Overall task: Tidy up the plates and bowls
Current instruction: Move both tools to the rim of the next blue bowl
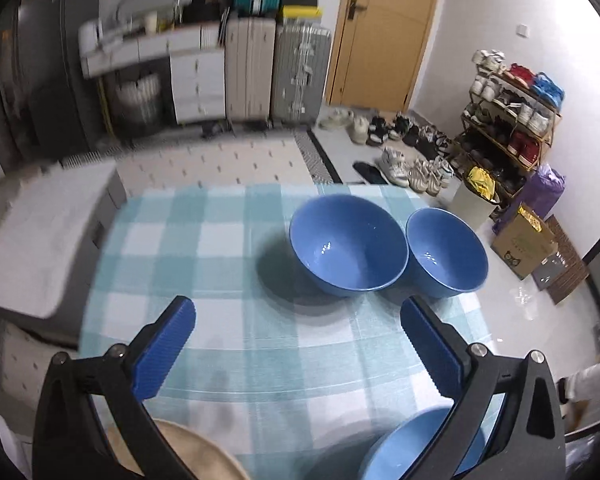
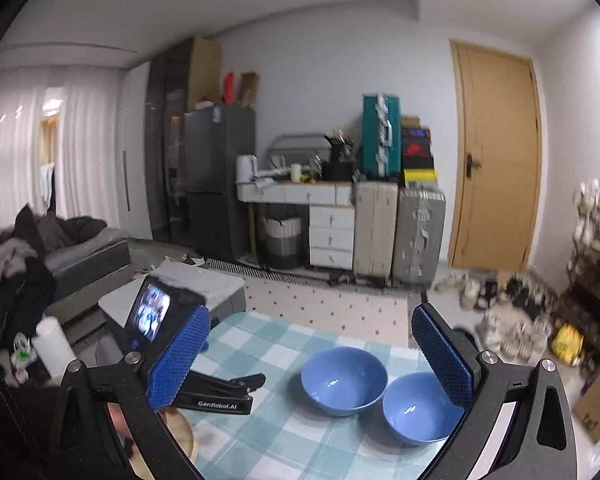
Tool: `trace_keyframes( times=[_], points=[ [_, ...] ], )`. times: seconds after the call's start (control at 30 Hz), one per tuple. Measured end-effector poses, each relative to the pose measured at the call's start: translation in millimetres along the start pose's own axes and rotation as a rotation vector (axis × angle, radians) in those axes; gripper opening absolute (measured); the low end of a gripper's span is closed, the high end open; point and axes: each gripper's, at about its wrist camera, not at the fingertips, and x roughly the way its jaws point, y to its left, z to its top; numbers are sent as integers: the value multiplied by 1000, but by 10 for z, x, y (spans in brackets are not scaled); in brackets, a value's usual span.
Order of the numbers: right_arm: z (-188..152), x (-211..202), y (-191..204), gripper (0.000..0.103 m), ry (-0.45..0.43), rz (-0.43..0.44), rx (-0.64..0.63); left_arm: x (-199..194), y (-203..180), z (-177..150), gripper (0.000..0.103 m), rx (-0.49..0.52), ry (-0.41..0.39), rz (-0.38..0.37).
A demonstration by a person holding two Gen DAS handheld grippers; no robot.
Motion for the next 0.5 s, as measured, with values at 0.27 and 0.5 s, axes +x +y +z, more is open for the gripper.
trace_keyframes(
  times=[0.27,0.5],
  points=[
    [-189,1508,-584,102,379,35,73,706,-46,263,103,12,139,44],
    [-684,2287,-778,102,546,-25,6,1257,-69,349,103,41,221,59]
  ],
)
